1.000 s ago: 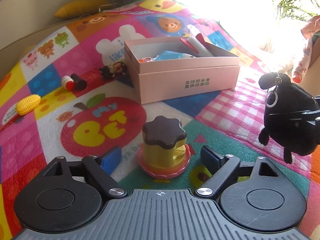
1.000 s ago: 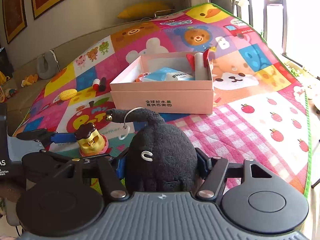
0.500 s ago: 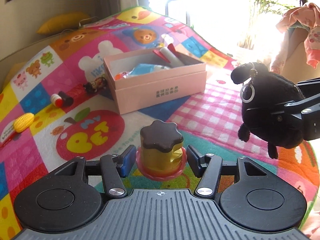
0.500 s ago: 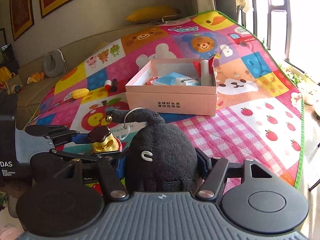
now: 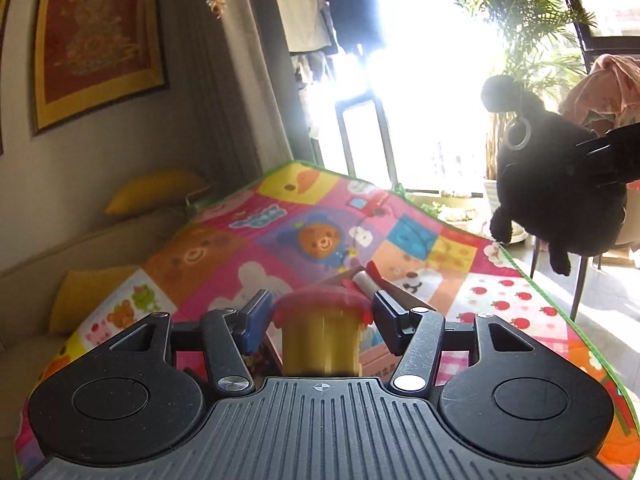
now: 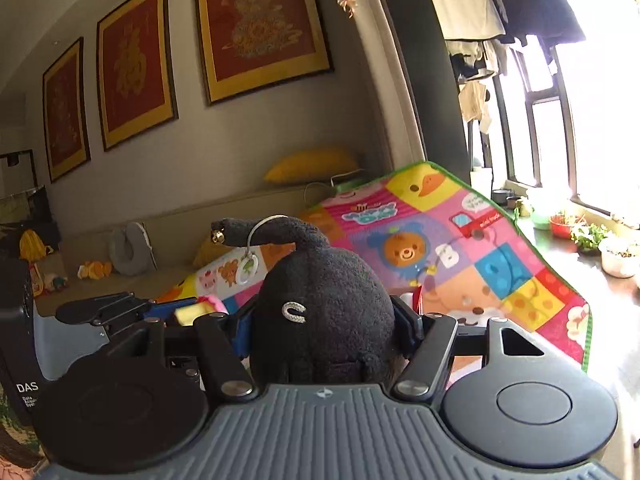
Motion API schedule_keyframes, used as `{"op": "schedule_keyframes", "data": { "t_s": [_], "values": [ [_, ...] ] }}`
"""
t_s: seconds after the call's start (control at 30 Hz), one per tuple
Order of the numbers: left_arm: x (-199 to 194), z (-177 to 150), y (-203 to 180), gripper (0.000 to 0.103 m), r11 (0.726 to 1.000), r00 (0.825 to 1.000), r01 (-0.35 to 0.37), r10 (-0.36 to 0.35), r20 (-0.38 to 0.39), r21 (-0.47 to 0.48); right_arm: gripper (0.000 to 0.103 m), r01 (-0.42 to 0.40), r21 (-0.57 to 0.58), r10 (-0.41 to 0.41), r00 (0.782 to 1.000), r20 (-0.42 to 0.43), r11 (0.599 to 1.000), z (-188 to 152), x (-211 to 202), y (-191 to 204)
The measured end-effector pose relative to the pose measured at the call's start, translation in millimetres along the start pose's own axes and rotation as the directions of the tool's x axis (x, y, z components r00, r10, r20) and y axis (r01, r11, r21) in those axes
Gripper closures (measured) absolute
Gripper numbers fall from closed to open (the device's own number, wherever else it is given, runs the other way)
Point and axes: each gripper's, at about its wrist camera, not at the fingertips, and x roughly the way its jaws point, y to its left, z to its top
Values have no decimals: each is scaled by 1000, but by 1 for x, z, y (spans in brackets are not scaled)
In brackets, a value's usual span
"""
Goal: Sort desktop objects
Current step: 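Lower the plush cat into the pink box with the right tool while the left tool holds the pudding toy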
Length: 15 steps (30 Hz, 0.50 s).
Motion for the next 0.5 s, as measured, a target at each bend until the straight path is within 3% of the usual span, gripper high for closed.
{"op": "schedule_keyframes", "data": {
  "t_s": [0.17, 0.27, 0.5],
  "values": [
    [41, 2, 16, 47, 999, 999, -20, 18, -28, -45, 38, 50, 1, -50, 998, 35, 999, 16, 10, -15],
    [70, -7, 27, 62, 996, 998, -5, -1, -63, -94, 38, 69, -3, -69, 997, 37, 998, 15, 21, -26],
    [99, -40, 50, 58, 977, 992, -5, -21, -121, -211, 38, 62, 70, -55, 995, -88, 996, 2, 83, -54]
  ]
}}
